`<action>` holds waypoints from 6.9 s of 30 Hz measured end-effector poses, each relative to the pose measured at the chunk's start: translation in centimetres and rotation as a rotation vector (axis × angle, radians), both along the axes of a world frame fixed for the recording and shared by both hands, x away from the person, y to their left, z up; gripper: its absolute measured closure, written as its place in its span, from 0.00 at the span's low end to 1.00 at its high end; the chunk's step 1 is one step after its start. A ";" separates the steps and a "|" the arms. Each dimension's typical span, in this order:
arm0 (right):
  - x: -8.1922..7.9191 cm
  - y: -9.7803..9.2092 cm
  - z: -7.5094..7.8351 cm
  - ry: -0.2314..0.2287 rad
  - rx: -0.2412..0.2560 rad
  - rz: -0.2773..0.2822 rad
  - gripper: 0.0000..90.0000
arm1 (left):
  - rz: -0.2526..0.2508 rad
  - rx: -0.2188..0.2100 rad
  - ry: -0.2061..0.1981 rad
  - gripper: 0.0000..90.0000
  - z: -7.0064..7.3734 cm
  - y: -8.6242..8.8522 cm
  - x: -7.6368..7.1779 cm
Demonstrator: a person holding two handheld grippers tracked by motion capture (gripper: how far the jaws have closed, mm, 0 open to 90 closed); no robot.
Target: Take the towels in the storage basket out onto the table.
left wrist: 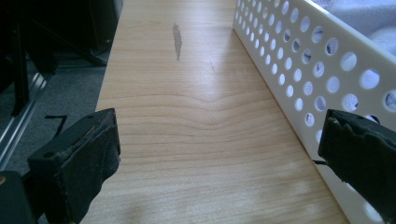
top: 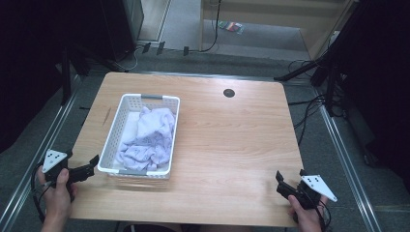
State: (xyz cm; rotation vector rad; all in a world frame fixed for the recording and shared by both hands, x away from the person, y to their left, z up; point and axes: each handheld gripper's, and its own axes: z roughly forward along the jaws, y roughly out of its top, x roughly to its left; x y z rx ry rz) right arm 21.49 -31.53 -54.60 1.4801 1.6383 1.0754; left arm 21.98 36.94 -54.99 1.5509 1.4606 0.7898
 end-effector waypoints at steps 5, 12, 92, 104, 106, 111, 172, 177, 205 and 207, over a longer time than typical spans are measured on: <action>0.2 0.1 0.0 0.015 -0.008 -0.001 0.15 | 0.003 -0.027 0.003 0.00 0.1 0.4 -0.2; 0.2 0.1 0.0 0.020 -0.013 0.001 0.15 | 0.039 -0.002 0.024 0.00 0.2 0.2 -0.1; 0.2 0.0 0.0 0.036 0.005 -0.015 0.15 | -0.366 0.092 0.727 0.00 9.7 -17.6 14.1; 0.2 -0.1 0.0 0.039 0.008 -0.013 0.15 | -0.302 0.234 0.801 0.00 6.6 -19.3 14.1; 0.2 -0.1 0.0 0.039 0.008 -0.012 0.15 | -0.301 0.249 0.818 0.00 6.4 -19.4 14.1; 0.2 -0.1 0.0 0.041 0.009 -0.012 0.15 | -0.283 0.297 0.831 0.00 5.1 -20.0 14.0; 0.5 -0.1 -0.1 0.059 0.005 -0.011 0.14 | -0.200 0.308 0.757 0.62 11.1 -17.2 13.9; 0.5 -0.1 -0.1 0.060 0.005 -0.010 0.14 | -0.203 0.318 0.749 0.61 12.4 -17.1 14.1; 0.5 -0.2 0.0 0.057 0.014 -0.005 0.14 | -0.201 0.251 0.746 0.60 20.5 -18.0 15.9; 0.5 -0.2 0.0 0.057 0.015 -0.005 0.14 | -0.206 0.255 0.742 0.60 21.0 -18.4 16.0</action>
